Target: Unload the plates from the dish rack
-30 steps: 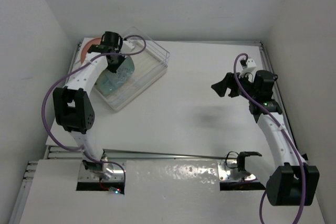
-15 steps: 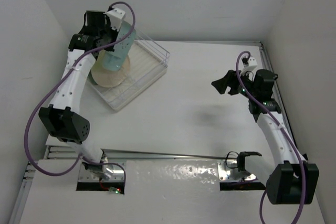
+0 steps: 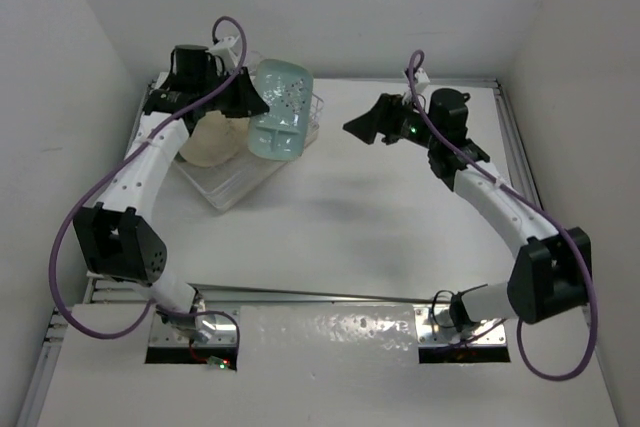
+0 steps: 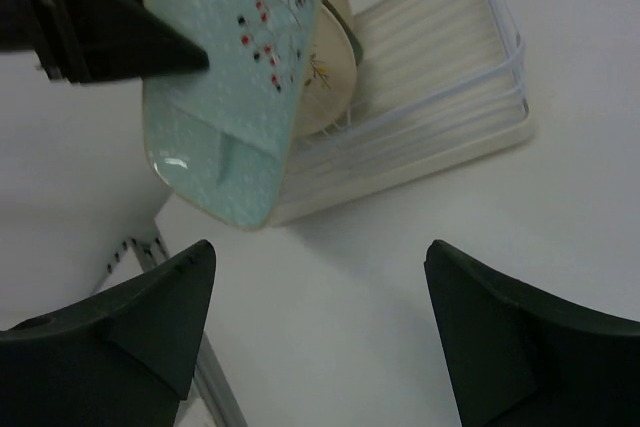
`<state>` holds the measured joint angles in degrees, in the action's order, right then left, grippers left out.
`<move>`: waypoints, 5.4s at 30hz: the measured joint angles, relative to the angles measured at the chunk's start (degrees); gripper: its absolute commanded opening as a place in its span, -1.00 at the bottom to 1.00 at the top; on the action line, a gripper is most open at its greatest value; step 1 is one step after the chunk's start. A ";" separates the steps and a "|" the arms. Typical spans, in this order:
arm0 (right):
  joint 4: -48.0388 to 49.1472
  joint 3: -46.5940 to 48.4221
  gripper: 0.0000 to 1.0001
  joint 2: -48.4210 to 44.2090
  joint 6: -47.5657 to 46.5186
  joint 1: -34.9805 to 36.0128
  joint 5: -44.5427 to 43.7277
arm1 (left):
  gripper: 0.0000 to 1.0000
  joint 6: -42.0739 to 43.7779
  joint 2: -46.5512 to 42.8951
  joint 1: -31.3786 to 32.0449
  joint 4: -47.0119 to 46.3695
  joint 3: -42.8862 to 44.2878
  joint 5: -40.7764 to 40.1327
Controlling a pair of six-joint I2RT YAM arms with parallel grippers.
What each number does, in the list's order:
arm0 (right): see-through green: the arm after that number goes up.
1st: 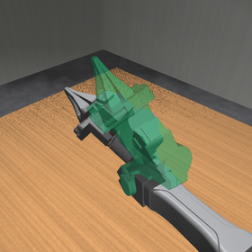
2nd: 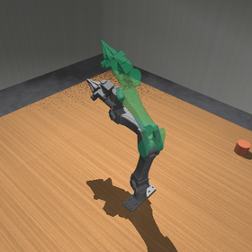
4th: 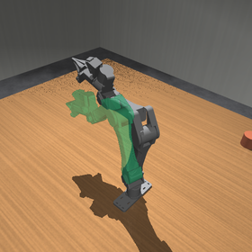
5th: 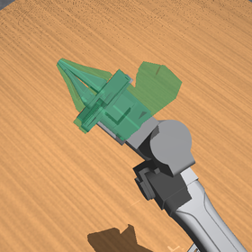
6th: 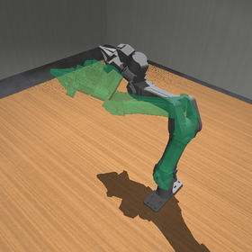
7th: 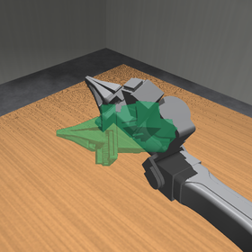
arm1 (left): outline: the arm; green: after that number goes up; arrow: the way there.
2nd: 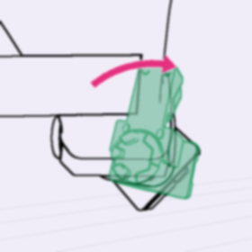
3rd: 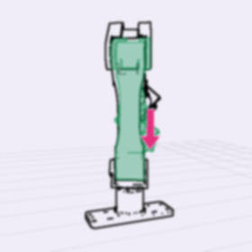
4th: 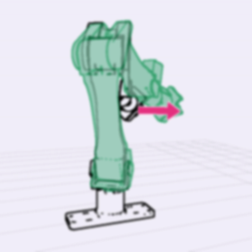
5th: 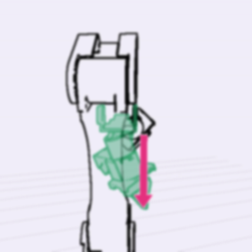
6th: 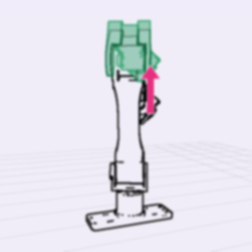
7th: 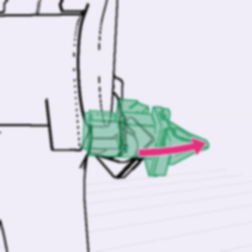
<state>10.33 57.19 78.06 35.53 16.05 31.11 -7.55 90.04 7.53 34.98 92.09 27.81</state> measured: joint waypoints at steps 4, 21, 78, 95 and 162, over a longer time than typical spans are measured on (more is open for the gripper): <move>1.51 4.66 0.66 5.42 3.48 1.03 0.22 | -1.00 -3.48 -0.07 0.24 -1.70 -4.52 3.80; -18.45 6.93 0.78 0.79 -5.99 -0.37 -8.52 | -1.00 -18.82 2.38 14.97 -17.44 -22.60 2.27; -29.49 -4.24 0.81 -12.61 -13.53 -6.23 -16.37 | -0.93 -34.14 61.61 23.41 -29.66 31.95 -13.62; -30.10 -4.24 0.83 -14.05 -14.43 -6.23 -17.22 | -0.63 -28.35 61.90 24.02 -25.97 36.00 -21.20; -37.53 6.27 0.93 -12.28 -19.30 -6.51 -10.25 | 0.02 -12.72 48.76 27.23 -19.96 35.34 -25.09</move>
<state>-27.20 63.46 65.78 16.23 9.54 20.86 -20.27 138.80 34.76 15.03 127.44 2.72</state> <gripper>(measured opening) 0.953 0.481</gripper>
